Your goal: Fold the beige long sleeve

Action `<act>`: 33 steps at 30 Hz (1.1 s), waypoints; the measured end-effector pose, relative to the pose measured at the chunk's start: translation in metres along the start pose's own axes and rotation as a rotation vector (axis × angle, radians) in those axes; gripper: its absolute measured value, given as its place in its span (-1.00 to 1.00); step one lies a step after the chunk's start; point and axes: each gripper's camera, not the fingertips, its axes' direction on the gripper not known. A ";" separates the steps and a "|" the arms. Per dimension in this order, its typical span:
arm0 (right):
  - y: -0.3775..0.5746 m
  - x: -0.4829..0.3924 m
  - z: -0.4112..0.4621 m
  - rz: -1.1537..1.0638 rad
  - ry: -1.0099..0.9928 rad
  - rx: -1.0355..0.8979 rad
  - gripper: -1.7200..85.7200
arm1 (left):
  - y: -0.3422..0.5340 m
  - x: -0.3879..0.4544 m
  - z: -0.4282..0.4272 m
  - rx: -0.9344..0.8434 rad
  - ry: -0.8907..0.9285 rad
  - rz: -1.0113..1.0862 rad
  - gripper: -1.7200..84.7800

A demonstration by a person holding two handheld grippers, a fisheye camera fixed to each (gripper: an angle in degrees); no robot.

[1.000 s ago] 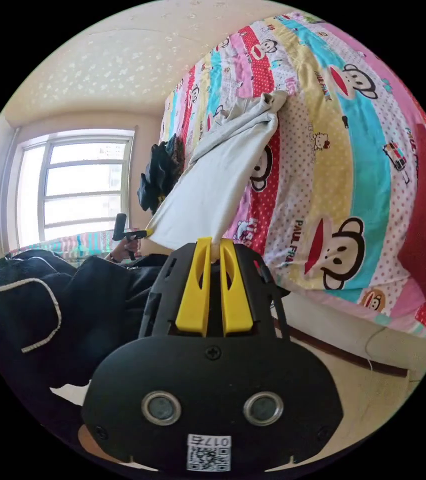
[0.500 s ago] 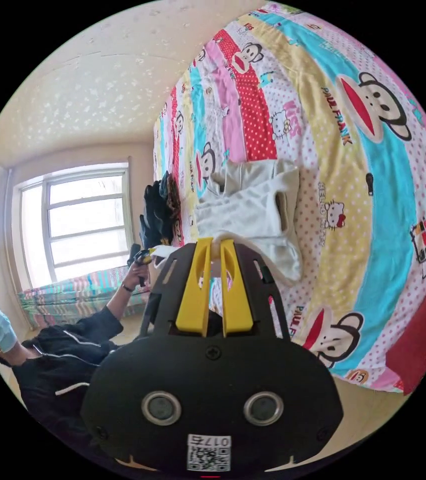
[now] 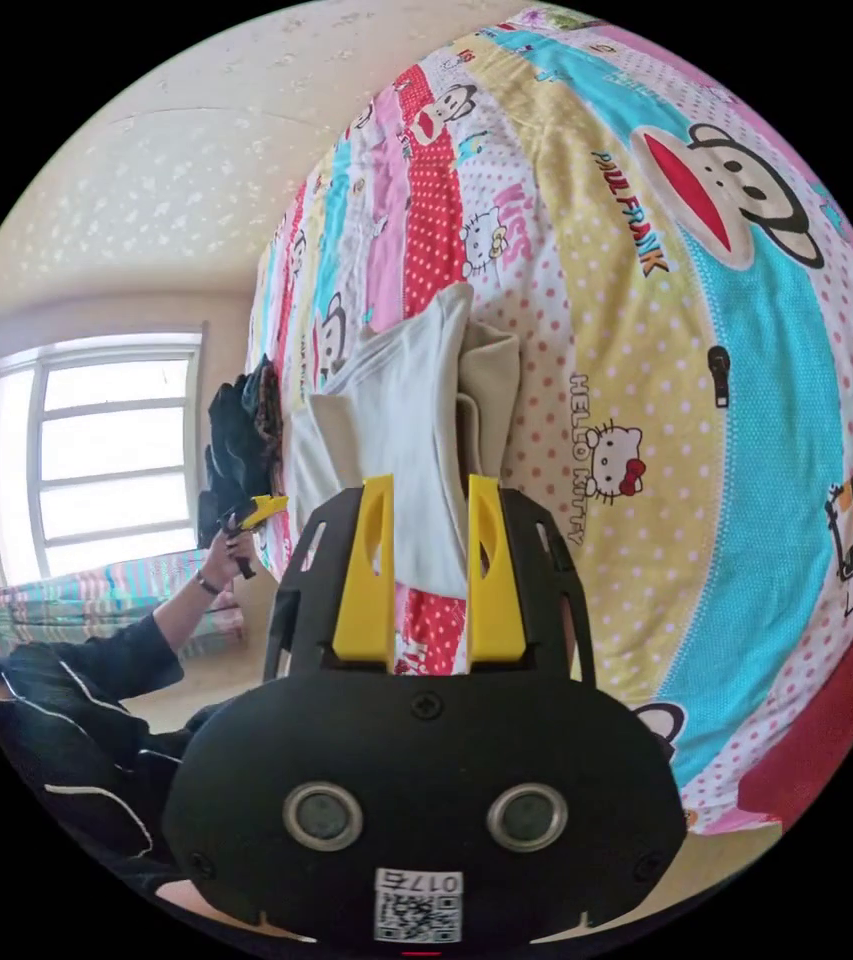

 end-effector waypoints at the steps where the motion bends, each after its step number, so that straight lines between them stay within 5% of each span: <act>1: 0.012 0.005 0.016 -0.004 0.032 0.006 -0.72 | 0.014 -0.001 0.020 -0.025 -0.060 0.005 -0.66; 10: 0.011 0.015 0.079 0.047 0.298 0.014 -0.86 | 0.045 -0.015 0.089 -0.060 -0.135 -0.025 -0.83; 15: 0.004 0.039 0.101 0.115 0.201 0.025 -0.80 | 0.051 -0.013 0.092 -0.095 -0.135 0.022 -0.83; 18: -0.002 0.012 0.094 0.001 0.306 0.053 -0.72 | 0.057 -0.008 0.069 -0.038 -0.139 0.056 -0.80; 23: -0.032 -0.054 0.122 -0.224 0.666 -0.002 -0.66 | 0.063 0.004 0.044 0.002 -0.159 0.130 -0.76; 29: -0.068 -0.030 0.157 -0.012 0.672 -0.380 -0.72 | 0.057 0.011 0.055 0.024 -0.092 0.136 -0.76; 33: -0.045 0.020 0.161 0.056 0.749 -0.341 -0.78 | 0.053 0.006 0.074 0.018 -0.067 0.119 -0.77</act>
